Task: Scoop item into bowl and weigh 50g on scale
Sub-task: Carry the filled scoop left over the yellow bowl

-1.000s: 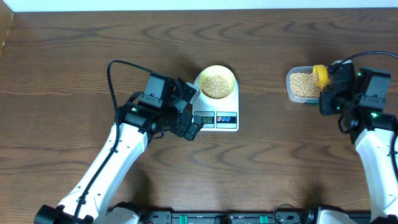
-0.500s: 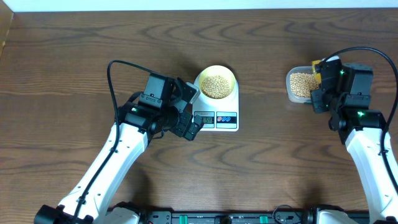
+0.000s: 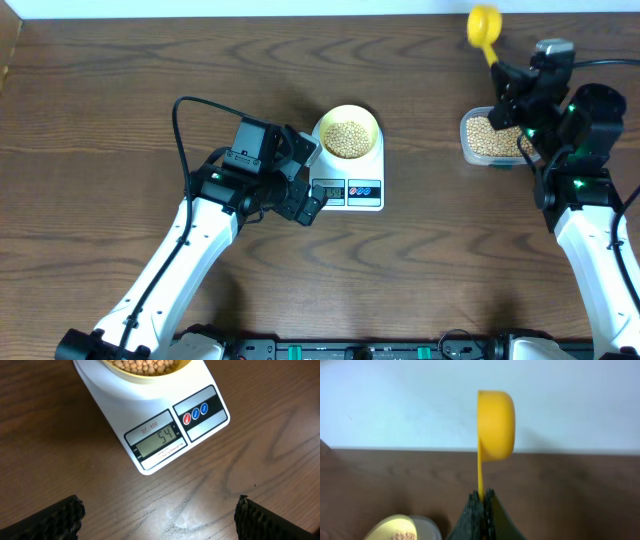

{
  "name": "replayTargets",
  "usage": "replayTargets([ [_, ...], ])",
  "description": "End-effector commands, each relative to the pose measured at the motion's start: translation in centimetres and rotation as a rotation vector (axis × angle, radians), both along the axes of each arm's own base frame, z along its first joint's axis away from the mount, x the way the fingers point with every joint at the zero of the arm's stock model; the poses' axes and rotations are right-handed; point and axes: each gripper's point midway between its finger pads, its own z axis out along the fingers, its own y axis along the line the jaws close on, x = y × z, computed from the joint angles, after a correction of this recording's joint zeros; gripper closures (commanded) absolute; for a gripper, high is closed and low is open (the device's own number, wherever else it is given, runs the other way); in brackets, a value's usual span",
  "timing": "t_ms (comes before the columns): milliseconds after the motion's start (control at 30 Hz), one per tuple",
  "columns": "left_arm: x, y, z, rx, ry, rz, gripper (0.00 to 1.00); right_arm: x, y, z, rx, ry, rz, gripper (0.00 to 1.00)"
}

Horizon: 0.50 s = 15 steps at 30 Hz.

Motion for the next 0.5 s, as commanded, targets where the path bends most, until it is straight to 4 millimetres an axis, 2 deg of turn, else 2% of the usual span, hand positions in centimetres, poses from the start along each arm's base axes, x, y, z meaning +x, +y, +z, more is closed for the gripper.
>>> replayTargets([
  [0,-0.1,0.1,-0.4,0.013,0.002,-0.01,0.02,0.4,0.7,1.9,0.006,-0.077,0.031,0.99],
  [133,-0.1,0.1,-0.4,0.013,0.002,-0.01,0.02,0.6,2.3,1.4,0.024,-0.07,0.088,0.99],
  [300,-0.1,0.1,-0.4,0.013,0.002,-0.01,0.02,-0.5,7.9,-0.3,-0.014,-0.046,0.27,0.99],
  [400,-0.1,0.1,-0.4,0.013,0.002,-0.01,0.02,-1.9,11.2,-2.4,-0.096,-0.007,0.371,0.99],
  [467,-0.1,0.1,-0.4,0.013,0.002,-0.01,0.02,-3.1,13.1,-4.8,-0.194,0.043,0.426,0.99],
])
